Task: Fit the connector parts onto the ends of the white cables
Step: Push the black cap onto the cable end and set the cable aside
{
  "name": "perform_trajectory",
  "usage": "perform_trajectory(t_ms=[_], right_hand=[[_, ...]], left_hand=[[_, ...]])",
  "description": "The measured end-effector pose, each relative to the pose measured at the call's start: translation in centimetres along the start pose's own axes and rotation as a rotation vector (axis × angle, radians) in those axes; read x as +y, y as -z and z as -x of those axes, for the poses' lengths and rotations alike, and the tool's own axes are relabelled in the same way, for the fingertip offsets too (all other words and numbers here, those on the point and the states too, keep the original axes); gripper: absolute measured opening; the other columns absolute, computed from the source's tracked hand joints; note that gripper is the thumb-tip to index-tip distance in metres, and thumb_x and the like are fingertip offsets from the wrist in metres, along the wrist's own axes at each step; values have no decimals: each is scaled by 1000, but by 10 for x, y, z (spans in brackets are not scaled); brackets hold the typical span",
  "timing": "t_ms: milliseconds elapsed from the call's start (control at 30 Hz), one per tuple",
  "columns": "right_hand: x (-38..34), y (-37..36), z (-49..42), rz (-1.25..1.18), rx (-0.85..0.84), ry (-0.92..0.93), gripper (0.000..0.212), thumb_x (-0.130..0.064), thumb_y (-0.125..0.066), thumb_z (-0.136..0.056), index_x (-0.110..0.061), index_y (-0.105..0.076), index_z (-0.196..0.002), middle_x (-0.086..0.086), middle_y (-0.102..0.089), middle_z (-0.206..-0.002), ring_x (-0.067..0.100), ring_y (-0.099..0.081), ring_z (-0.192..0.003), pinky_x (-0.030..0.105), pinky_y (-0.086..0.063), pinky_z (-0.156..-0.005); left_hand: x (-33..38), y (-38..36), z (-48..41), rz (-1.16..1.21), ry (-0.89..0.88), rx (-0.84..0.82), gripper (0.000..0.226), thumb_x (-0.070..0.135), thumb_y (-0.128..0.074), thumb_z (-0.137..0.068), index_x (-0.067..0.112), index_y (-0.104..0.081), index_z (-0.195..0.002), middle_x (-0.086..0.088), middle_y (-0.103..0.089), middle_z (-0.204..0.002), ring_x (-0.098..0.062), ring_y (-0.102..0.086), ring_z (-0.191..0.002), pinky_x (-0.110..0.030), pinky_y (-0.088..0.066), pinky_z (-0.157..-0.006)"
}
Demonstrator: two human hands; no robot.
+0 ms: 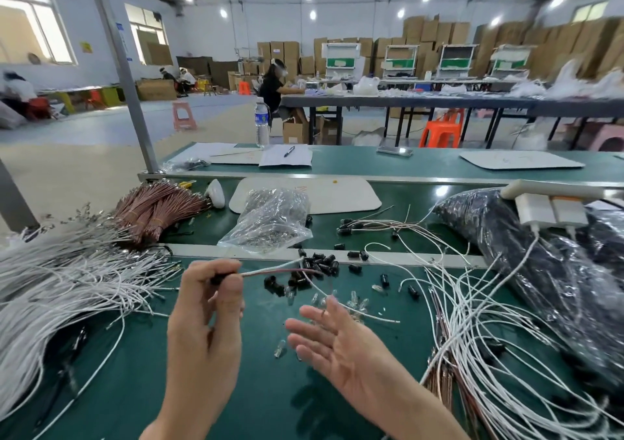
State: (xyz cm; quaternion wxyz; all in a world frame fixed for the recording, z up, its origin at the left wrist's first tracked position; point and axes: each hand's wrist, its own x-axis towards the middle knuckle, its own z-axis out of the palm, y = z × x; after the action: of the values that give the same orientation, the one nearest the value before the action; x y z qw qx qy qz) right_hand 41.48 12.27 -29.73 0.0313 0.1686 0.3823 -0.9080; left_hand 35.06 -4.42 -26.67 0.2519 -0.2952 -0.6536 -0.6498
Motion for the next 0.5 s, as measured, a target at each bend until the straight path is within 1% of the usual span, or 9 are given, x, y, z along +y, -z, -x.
perform_trajectory(t_ms=[67,100,167,200,233,367,433,500], right_hand=[[-8,-10,3,-86,-142,42,62,-46,-56,-92,-2,-51,-136,20,-69,-124,27,-73,-97,31,-61,-74],[-16,-14,6,-148,-199,89,60,-42,-57,-94,-3,-49,-140,18,-68,-127,25,-72,-94,30,-61,-74],[-35,-22,9,-260,-248,184,56,-25,-68,-93,-6,-48,-143,16,-68,-126,21,-71,-82,27,-61,-66],[-45,-24,11,-293,-252,229,59,-15,-73,-88,-7,-49,-142,17,-68,-123,19,-70,-78,25,-61,-63],[-55,-25,12,-310,-254,267,62,-9,-74,-85,-6,-50,-141,18,-69,-121,17,-69,-77,23,-61,-62],[-80,-17,18,-308,-268,316,45,1,-57,-95,0,-52,-140,17,-70,-117,17,-71,-85,22,-61,-72],[-94,-6,22,-370,-258,335,46,11,-49,-93,1,-56,-137,16,-71,-112,18,-71,-84,23,-61,-72],[-114,4,27,-409,-229,343,50,14,-45,-89,0,-57,-135,13,-71,-100,18,-69,-78,23,-60,-70]], left_hand=[[10,-3,-13,-33,-75,-92,11,46,-51,-99,45,-56,-109,11,-61,-88,-9,-60,-70,-15,-47,-67],[13,-4,-19,-59,-109,-141,10,46,-52,-100,44,-56,-109,14,-61,-91,-9,-61,-73,-14,-47,-68],[15,-6,-29,-121,-143,-210,10,43,-54,-98,41,-57,-107,16,-63,-93,-11,-63,-78,-18,-48,-69],[14,-7,-33,-143,-136,-225,10,43,-55,-96,40,-58,-105,16,-64,-93,-13,-63,-79,-20,-49,-69],[13,-8,-36,-152,-121,-233,11,43,-56,-94,39,-59,-104,15,-65,-93,-15,-63,-79,-22,-49,-69],[10,-10,-40,-166,-124,-246,11,45,-58,-92,40,-60,-102,12,-66,-93,-16,-63,-77,-17,-49,-66],[8,-13,-43,-175,-109,-237,5,44,-60,-96,41,-60,-100,12,-66,-90,-16,-62,-75,-13,-47,-59],[5,-18,-48,-177,-55,-195,5,45,-59,-93,43,-60,-97,13,-65,-86,-13,-60,-72,-11,-44,-54]])
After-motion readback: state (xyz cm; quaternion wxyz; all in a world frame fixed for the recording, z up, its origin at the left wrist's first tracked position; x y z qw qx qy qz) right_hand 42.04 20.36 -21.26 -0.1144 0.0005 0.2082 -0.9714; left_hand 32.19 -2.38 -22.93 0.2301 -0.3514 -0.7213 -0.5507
